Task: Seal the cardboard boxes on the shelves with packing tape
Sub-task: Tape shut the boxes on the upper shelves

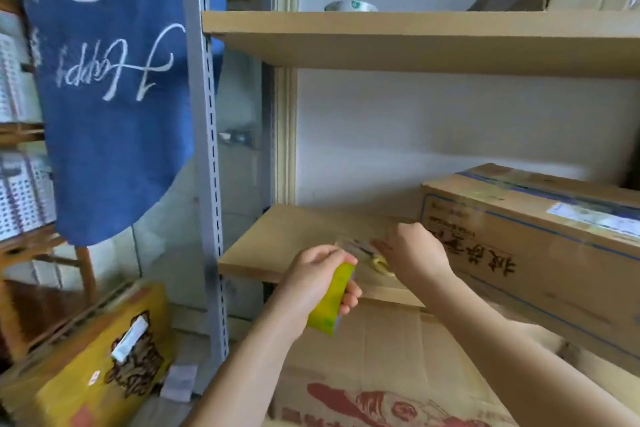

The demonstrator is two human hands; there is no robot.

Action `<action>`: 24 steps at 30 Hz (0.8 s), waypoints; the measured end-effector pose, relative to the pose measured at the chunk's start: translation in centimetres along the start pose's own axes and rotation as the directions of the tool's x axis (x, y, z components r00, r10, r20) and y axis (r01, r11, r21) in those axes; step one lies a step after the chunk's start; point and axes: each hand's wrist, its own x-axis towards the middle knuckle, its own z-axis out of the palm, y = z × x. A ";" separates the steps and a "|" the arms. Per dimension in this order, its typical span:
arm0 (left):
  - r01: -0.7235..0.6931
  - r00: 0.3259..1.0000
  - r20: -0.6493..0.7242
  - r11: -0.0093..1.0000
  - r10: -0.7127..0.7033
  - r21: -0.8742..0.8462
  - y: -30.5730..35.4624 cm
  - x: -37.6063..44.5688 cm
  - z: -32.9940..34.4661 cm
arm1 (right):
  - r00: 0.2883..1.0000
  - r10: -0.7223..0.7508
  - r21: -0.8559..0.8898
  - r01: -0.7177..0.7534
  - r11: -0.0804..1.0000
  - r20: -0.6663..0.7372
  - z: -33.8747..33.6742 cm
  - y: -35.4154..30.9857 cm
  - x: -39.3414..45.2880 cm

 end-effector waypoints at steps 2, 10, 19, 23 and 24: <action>0.016 1.000 -0.016 1.000 -0.016 -0.007 0.0 -0.1 -0.9 | 0.987 -0.150 0.267 0.159 0.950 -0.055 0.0 -1.8 -0.6; 0.086 0.993 -0.084 0.996 -0.087 -0.021 -1.6 -0.7 -3.6 | 0.936 -0.350 0.579 0.262 0.772 0.044 1.8 -5.7 -1.1; 0.237 0.943 -0.234 0.971 -0.238 -0.035 -5.1 1.9 -5.4 | 0.968 -0.247 0.316 0.220 0.923 0.047 6.4 -8.5 1.1; 0.150 0.941 -0.323 0.982 -0.105 0.115 -6.3 2.3 -5.4 | 0.993 -0.118 0.118 0.114 0.986 0.023 6.7 -7.8 2.7; 0.138 0.920 -0.391 0.963 -0.037 0.233 -6.8 2.2 -5.5 | 0.993 -0.116 0.073 0.115 0.991 0.011 6.3 -8.0 2.4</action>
